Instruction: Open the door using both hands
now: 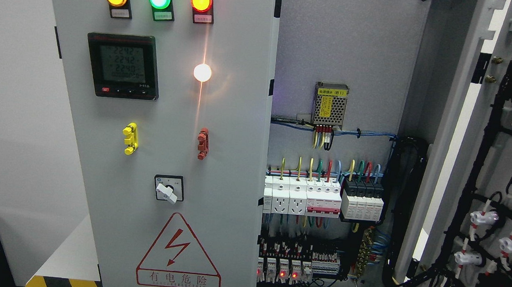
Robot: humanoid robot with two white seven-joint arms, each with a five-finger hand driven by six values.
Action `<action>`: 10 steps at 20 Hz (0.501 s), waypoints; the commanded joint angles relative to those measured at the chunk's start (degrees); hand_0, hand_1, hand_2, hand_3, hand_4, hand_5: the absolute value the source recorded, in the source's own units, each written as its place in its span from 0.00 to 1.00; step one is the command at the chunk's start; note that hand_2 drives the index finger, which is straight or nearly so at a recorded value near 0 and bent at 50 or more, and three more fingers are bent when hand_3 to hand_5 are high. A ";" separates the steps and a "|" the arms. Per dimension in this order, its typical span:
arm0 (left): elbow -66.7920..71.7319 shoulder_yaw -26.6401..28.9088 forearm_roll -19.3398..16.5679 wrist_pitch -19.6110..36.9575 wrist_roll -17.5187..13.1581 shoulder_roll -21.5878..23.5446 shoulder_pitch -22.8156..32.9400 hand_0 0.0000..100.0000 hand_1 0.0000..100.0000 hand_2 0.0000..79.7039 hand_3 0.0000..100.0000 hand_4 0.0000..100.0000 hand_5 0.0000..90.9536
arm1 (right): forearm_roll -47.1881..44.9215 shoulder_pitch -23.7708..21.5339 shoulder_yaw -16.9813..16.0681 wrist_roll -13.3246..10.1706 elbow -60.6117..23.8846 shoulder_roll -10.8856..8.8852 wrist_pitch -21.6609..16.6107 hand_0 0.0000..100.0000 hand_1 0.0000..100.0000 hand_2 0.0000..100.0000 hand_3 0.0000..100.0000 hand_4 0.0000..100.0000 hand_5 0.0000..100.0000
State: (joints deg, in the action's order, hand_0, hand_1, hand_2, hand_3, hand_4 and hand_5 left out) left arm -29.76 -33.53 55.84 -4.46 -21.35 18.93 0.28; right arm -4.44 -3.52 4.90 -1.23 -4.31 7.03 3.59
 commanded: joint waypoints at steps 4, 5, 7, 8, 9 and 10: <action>35.19 2.33 -5.45 6.64 -0.44 -14.44 -3.35 0.00 0.00 0.00 0.00 0.00 0.00 | -0.05 0.00 -0.07 0.00 0.00 0.00 0.01 0.00 0.00 0.00 0.00 0.00 0.00; 37.39 2.41 -9.48 7.96 -0.44 -15.32 -4.14 0.00 0.00 0.00 0.00 0.00 0.00 | -0.05 0.00 -0.07 0.00 0.00 0.00 -0.08 0.00 0.00 0.00 0.00 0.00 0.00; 39.08 3.11 -17.40 9.64 -0.44 -15.85 -4.68 0.00 0.00 0.00 0.00 0.00 0.00 | -0.13 -0.09 -0.07 0.00 0.00 0.00 0.01 0.00 0.00 0.00 0.00 0.00 0.00; 39.34 3.29 -20.04 9.82 -0.36 -15.85 -4.68 0.00 0.00 0.00 0.00 0.00 0.00 | -0.13 0.00 -0.07 0.00 0.00 0.00 0.01 0.00 0.00 0.00 0.00 0.00 0.00; 39.61 3.82 -21.90 9.74 -0.18 -15.94 -4.68 0.00 0.00 0.00 0.00 0.00 0.00 | -0.13 -0.09 -0.07 0.00 0.00 0.00 0.01 0.00 0.00 0.00 0.00 0.00 0.00; 40.04 4.43 -23.13 9.74 -0.09 -15.94 -4.68 0.00 0.00 0.00 0.00 0.00 0.00 | -0.13 0.00 -0.07 0.00 0.00 0.00 0.01 0.00 0.00 0.00 0.00 0.00 0.00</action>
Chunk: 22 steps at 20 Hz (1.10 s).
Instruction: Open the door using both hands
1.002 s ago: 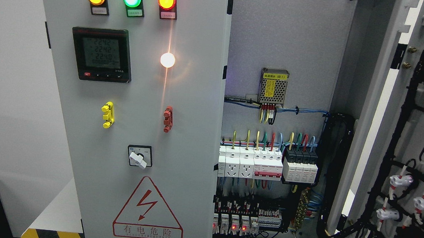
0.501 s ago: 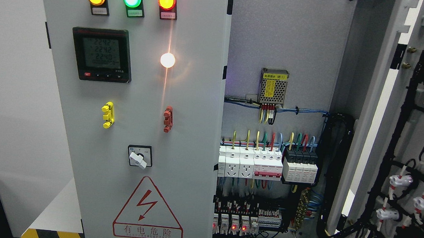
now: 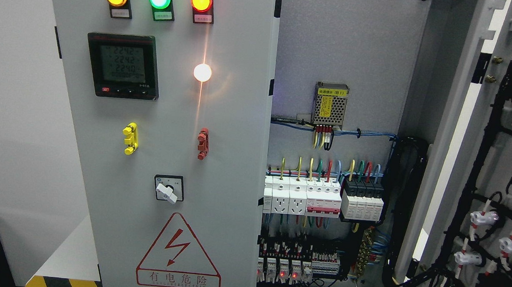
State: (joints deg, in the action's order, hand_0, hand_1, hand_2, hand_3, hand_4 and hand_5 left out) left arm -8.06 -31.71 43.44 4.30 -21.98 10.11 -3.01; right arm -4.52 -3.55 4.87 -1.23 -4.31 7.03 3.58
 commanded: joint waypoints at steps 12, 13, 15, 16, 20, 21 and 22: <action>19.39 4.99 -17.86 1.06 0.71 -6.77 -0.95 0.00 0.00 0.00 0.00 0.00 0.00 | -0.05 -0.41 0.06 0.00 -2.18 0.00 -0.16 0.00 0.00 0.00 0.00 0.00 0.00; 19.39 4.99 -17.86 1.07 0.71 -6.77 -0.95 0.00 0.00 0.00 0.00 0.00 0.00 | -0.05 -0.67 0.06 0.00 -2.89 -0.09 -0.16 0.00 0.00 0.00 0.00 0.00 0.00; 19.39 4.99 -17.77 1.07 0.63 -6.77 -0.86 0.00 0.00 0.00 0.00 0.00 0.00 | -0.14 -1.29 -0.03 0.00 -4.56 -0.26 -0.16 0.00 0.00 0.00 0.00 0.00 0.00; 19.31 4.99 -17.77 1.07 0.63 -6.77 -0.77 0.00 0.00 0.00 0.00 0.00 0.00 | -0.14 -1.38 0.06 0.00 -5.61 -0.35 -0.24 0.00 0.00 0.00 0.00 0.00 0.00; 19.05 4.81 -18.04 0.98 0.63 -6.95 -0.16 0.00 0.00 0.00 0.00 0.00 0.00 | -0.05 -4.01 0.06 0.00 -12.28 -0.70 -0.16 0.00 0.00 0.00 0.00 0.00 0.00; 18.87 4.81 -18.04 0.98 0.63 -6.95 -0.07 0.00 0.00 0.00 0.00 0.00 0.00 | -0.05 -4.97 0.06 0.00 -14.65 -0.79 -0.24 0.00 0.00 0.00 0.00 0.00 0.00; 18.69 4.81 -18.04 0.98 0.63 -6.95 -0.07 0.00 0.00 0.00 0.00 0.00 0.00 | -0.05 -5.94 0.14 0.00 -17.20 -0.79 -0.24 0.00 0.00 0.00 0.00 0.00 0.00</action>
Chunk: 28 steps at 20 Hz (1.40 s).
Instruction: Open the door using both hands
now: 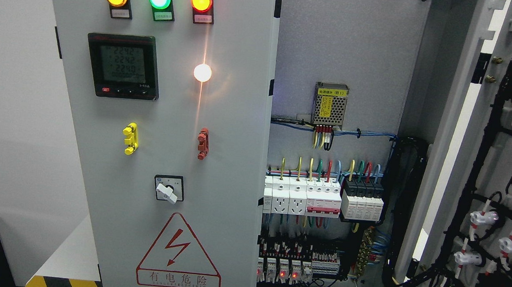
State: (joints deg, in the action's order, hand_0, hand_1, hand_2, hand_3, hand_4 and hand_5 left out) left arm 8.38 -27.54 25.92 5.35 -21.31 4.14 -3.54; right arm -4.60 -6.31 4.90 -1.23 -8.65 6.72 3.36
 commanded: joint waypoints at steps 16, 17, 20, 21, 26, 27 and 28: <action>2.17 0.65 -0.52 0.10 4.61 -1.15 0.55 0.00 0.00 0.00 0.00 0.00 0.00 | -0.41 -22.95 5.74 0.00 -78.41 -8.38 -0.02 0.00 0.00 0.00 0.00 0.00 0.00; 2.17 0.73 -0.52 0.01 4.78 -1.50 0.55 0.00 0.00 0.00 0.00 0.00 0.00 | -0.41 -23.04 5.74 0.00 -80.71 -8.82 -0.02 0.00 0.00 0.00 0.00 0.00 0.00; 2.17 0.82 -0.61 0.01 5.13 -2.47 0.55 0.00 0.00 0.00 0.00 0.00 0.00 | -0.41 -23.48 5.30 -0.09 -87.04 -9.00 -0.02 0.00 0.00 0.00 0.00 0.00 0.00; 2.08 0.91 -0.61 -0.08 5.75 -2.73 0.55 0.00 0.00 0.00 0.00 0.00 0.00 | -0.41 -23.74 5.21 -0.09 -88.80 -9.00 -0.02 0.00 0.00 0.00 0.00 0.00 0.00; 1.73 6.87 -5.15 -0.08 8.74 -3.18 0.55 0.00 0.00 0.00 0.00 0.00 0.00 | -0.41 -25.76 5.30 -0.18 -99.52 -10.93 -0.20 0.00 0.00 0.00 0.00 0.00 0.00; 1.73 8.37 -7.53 -0.08 8.74 -3.52 0.55 0.00 0.00 0.00 0.00 0.00 0.00 | -0.41 -25.94 5.39 -0.18 -101.45 -11.02 -0.20 0.00 0.00 0.00 0.00 0.00 0.00; 1.73 9.77 -9.46 -0.08 8.74 -3.61 0.55 0.00 0.00 0.00 0.00 0.00 0.00 | -0.49 -25.94 5.47 -0.18 -103.04 -11.02 -0.20 0.00 0.00 0.00 0.00 0.00 0.00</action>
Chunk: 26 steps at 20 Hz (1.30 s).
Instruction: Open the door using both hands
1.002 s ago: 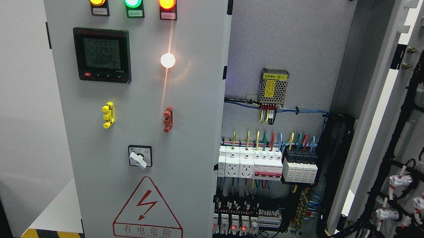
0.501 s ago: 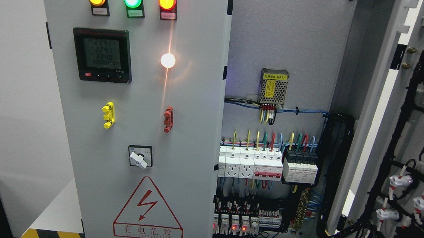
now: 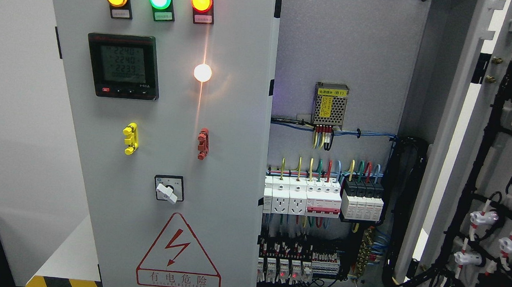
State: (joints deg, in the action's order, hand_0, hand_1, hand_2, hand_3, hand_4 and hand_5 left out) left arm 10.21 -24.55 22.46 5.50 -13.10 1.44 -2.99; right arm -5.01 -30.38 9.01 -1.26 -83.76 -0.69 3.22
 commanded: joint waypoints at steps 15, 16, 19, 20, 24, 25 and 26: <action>-2.56 17.34 -17.18 -0.49 0.62 -1.70 0.18 0.00 0.00 0.00 0.00 0.00 0.00 | 0.00 4.27 2.93 -0.58 -35.95 -4.14 -17.98 0.00 0.00 0.00 0.00 0.00 0.00; -2.74 17.96 -17.54 -0.49 0.53 -1.70 0.18 0.00 0.00 0.00 0.00 0.00 0.00 | 0.00 5.06 4.07 -0.50 -35.95 -5.10 -18.51 0.00 0.00 0.00 0.00 0.00 0.00; -2.74 18.05 -17.54 -0.49 0.53 -1.70 0.18 0.00 0.00 0.00 0.00 0.00 0.00 | 0.00 7.26 6.45 -0.14 -35.95 -7.48 -18.61 0.00 0.00 0.00 0.00 0.00 0.00; -2.74 18.05 -17.54 -0.40 0.53 -1.70 0.18 0.00 0.00 0.00 0.00 0.00 0.00 | 0.00 7.87 6.98 -0.14 -35.95 -7.57 -18.26 0.00 0.00 0.00 0.00 0.00 0.00; -2.56 17.79 -17.54 -0.31 0.88 -1.70 0.09 0.00 0.00 0.00 0.00 0.00 0.00 | 0.00 12.35 8.21 -0.23 -35.77 -7.39 -18.08 0.00 0.00 0.00 0.00 0.00 0.00; -2.48 17.70 -17.54 -0.31 1.84 -1.79 0.09 0.00 0.00 0.00 0.00 0.00 0.00 | 0.00 13.84 8.91 -0.32 -35.68 -7.39 -18.08 0.00 0.00 0.00 0.00 0.00 0.00; -2.30 17.70 -17.54 -0.31 3.33 -2.14 0.09 0.00 0.00 0.00 0.00 0.00 0.00 | 0.00 15.34 9.61 -0.41 -35.51 -7.39 -17.99 0.00 0.00 0.00 0.00 0.00 0.00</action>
State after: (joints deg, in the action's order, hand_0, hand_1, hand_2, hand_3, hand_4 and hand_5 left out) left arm 8.18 -9.87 5.72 4.79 -11.68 0.14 -2.84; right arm -5.00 -20.90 14.16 -1.62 -116.04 -6.19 -14.92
